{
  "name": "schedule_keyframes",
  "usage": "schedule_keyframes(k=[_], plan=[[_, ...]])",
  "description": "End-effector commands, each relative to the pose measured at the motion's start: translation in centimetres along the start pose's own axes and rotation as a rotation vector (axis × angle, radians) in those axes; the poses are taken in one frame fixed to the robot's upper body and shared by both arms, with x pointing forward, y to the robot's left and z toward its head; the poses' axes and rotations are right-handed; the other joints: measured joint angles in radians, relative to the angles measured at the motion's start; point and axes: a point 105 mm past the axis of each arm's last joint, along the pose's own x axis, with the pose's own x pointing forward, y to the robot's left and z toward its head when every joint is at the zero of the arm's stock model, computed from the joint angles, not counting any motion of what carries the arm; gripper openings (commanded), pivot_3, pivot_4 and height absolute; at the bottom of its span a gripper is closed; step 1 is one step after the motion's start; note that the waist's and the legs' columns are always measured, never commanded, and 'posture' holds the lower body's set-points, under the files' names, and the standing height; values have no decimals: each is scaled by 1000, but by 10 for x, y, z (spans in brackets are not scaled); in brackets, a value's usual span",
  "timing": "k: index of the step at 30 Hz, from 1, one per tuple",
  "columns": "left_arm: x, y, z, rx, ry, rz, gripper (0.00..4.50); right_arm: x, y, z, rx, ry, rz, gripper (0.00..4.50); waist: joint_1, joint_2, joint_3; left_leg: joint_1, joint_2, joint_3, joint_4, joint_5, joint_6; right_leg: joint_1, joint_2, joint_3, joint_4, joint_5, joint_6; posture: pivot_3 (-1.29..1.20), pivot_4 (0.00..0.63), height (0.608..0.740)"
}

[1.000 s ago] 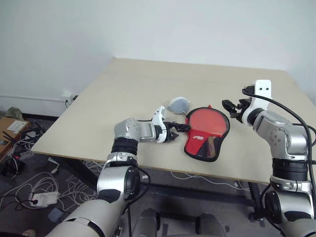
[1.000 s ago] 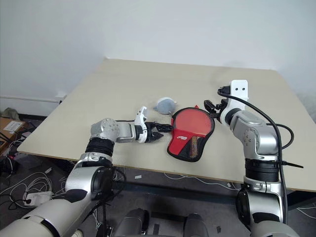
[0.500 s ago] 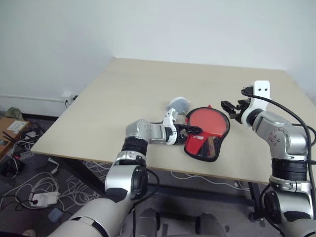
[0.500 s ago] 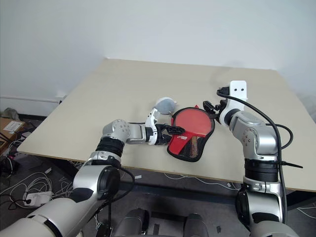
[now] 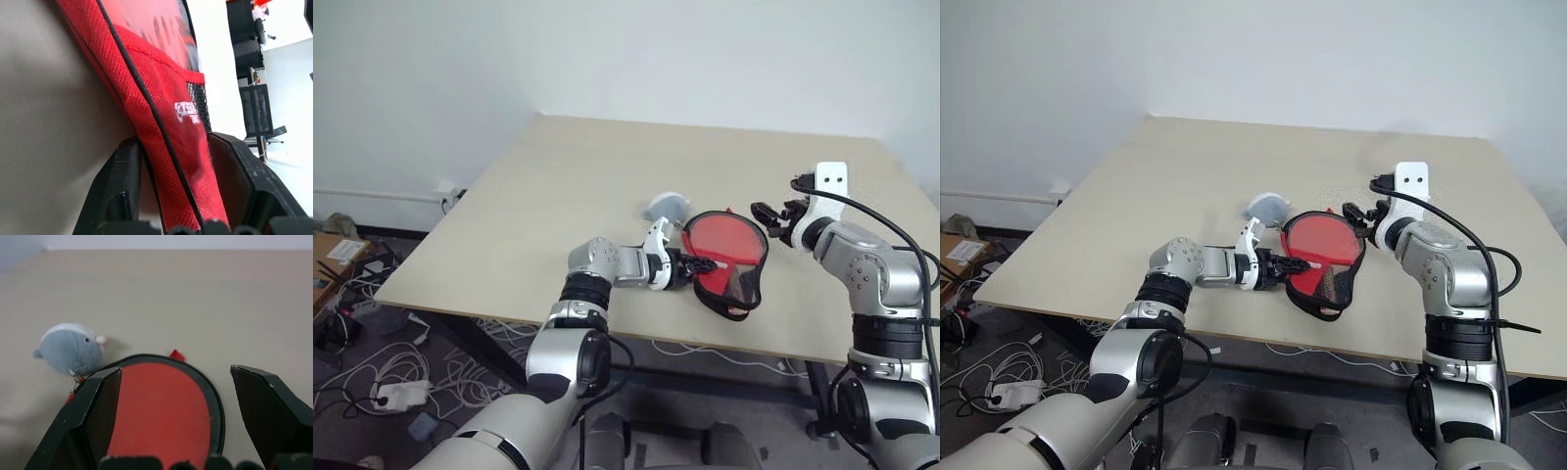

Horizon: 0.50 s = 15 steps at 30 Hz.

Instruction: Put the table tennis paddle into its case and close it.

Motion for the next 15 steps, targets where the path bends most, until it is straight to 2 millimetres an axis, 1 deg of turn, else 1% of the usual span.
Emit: schedule_keyframes(k=[1, 4, 6, 8, 13, 15], plan=[[-5, -17, 12, 28, -40, -45, 2161, -7, 1, 0, -3, 31, 54, 3864, 0, 0, 0, 0, 0, 0, 0, 0, 0, 0, 0, 0, 0, 0, 0, 0, 0, 688], [-7, -14, 12, 17, -39, -29, 2161, -10, 3, -12, 27, 114, 95, 3864, 0, 0, 0, 0, 0, 0, 0, 0, 0, 0, 0, 0, 0, 0, 0, 0, 0, 688], [-9, -10, 11, 13, -37, -5, 2161, -10, 1, -19, 65, 155, 106, 3864, -1, 0, 0, 0, 0, 0, 0, 0, 0, 0, 0, 0, 0, 0, 0, 0, 0, 688], [-10, -8, 10, 8, -31, 10, 2161, -10, -2, -24, 68, 181, 94, 3864, -1, 0, 0, 0, 0, 0, 0, 0, 0, 0, 0, 0, 0, 0, 0, 0, 0, 688], [-12, -9, 5, 3, -11, 3, 2161, -8, -11, -27, 99, 179, 54, 3864, -1, 0, 0, 0, 0, 0, 0, 0, 0, 0, 0, 0, 0, 0, 0, 0, 0, 688], [-12, -11, 2, -18, -7, -11, 1788, -6, -21, -24, 127, 161, 5, 3864, 0, 0, 0, 0, 0, 0, 0, 0, 0, 0, 0, 0, 0, 0, 0, 0, 0, 688]])
